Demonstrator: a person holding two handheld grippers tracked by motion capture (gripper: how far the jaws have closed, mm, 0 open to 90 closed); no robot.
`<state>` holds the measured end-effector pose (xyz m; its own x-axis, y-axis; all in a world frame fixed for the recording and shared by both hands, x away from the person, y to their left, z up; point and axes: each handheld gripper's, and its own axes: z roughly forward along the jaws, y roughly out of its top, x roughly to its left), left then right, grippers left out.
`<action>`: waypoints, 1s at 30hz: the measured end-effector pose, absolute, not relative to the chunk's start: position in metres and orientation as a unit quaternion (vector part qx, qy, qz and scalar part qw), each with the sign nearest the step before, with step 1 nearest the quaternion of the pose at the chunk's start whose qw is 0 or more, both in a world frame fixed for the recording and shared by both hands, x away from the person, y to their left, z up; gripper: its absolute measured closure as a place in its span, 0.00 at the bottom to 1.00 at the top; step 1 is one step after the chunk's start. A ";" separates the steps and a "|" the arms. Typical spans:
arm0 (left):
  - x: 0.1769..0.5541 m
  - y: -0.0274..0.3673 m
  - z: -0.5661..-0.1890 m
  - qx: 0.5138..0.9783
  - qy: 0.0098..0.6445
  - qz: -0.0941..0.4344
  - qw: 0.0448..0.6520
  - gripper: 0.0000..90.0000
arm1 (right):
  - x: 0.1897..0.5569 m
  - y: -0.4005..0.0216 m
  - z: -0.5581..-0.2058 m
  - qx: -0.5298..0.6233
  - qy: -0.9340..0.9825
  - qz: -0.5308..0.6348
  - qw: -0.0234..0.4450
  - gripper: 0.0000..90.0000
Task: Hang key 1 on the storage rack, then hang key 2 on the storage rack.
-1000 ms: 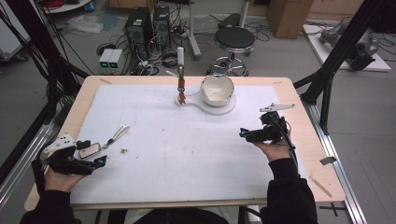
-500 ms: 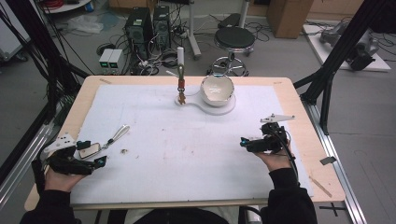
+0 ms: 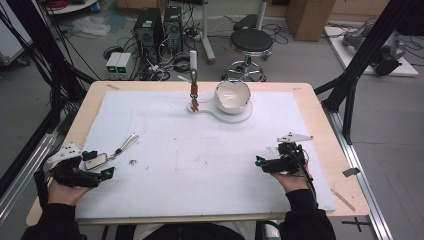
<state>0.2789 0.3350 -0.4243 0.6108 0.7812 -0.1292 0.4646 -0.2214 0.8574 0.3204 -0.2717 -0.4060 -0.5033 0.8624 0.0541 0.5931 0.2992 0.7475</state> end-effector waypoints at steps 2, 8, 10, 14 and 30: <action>0.279 0.335 -0.425 0.764 0.409 0.166 0.470 0.03 | 0.318 -0.271 -0.408 0.466 0.783 0.368 0.184 0.01; 0.280 0.337 -0.425 0.764 0.410 0.163 0.470 0.03 | 0.315 -0.272 -0.416 0.465 0.783 0.366 0.192 0.01; 0.280 0.337 -0.426 0.766 0.409 0.162 0.468 0.03 | 0.314 -0.272 -0.418 0.466 0.782 0.364 0.196 0.01; 0.282 0.337 -0.426 0.768 0.409 0.160 0.466 0.03 | 0.312 -0.272 -0.423 0.463 0.783 0.362 0.202 0.01; 0.304 0.336 -0.412 0.782 0.403 0.164 0.446 0.03 | 0.309 -0.270 -0.424 0.453 0.780 0.365 0.230 0.01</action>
